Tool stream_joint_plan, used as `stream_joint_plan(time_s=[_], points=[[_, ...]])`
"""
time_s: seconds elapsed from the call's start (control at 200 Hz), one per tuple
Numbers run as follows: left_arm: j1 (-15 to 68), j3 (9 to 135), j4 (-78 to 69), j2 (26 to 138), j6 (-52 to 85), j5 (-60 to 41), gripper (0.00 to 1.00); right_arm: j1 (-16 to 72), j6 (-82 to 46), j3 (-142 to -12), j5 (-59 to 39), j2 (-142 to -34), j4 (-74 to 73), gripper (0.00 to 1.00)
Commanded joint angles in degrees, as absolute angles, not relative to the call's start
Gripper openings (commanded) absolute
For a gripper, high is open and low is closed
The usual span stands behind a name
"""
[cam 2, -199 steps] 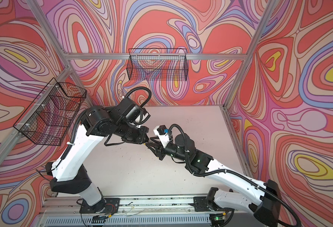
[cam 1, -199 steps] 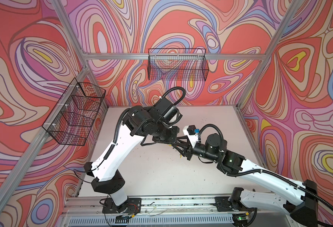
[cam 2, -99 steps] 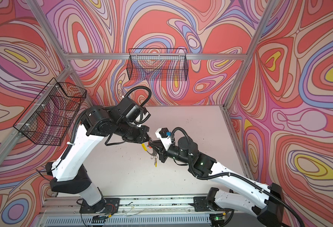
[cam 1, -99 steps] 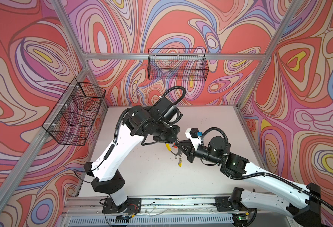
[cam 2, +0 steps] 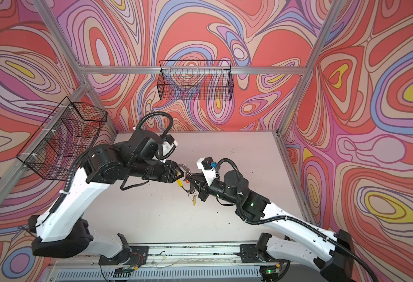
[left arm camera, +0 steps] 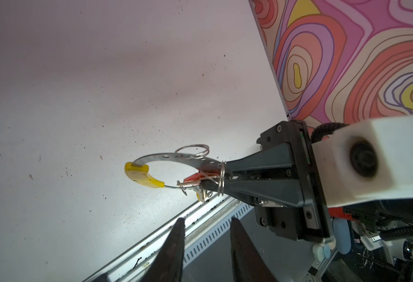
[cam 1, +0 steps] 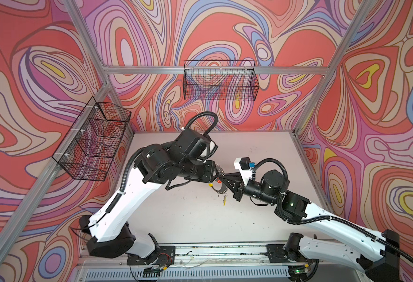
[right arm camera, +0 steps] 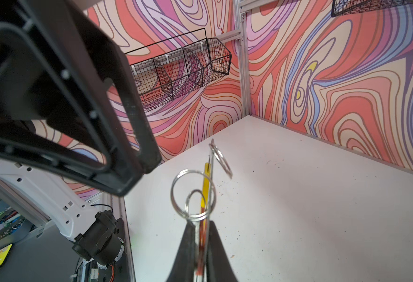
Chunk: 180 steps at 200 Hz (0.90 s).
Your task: Put the keys on the keyring
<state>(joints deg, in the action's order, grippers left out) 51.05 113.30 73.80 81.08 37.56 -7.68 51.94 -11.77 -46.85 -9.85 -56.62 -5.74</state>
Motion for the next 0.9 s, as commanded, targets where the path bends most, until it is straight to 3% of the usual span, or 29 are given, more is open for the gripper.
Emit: stream_joint_plan(time_s=[0.0, 0.29, 0.806, 0.896], points=[[51.3, 105.5, 59.6, 75.5, 38.1, -5.2, 0.39, 51.8, -15.5, -45.8, -9.0, -56.2, -9.4, 0.0], [51.4, 90.7, 40.4, 70.0, 38.8, -8.3, 0.38, 51.8, -22.3, -45.0, -5.4, -58.3, -12.8, 0.0], [51.4, 86.2, 38.4, 69.8, 38.8, -5.7, 0.27, 51.8, -24.8, -45.1, -6.5, -59.0, -16.0, 0.0], [51.3, 85.6, 37.5, 69.4, 38.8, -5.2, 0.2, 51.8, -25.0, -45.0, -6.6, -59.1, -16.1, 0.0]])
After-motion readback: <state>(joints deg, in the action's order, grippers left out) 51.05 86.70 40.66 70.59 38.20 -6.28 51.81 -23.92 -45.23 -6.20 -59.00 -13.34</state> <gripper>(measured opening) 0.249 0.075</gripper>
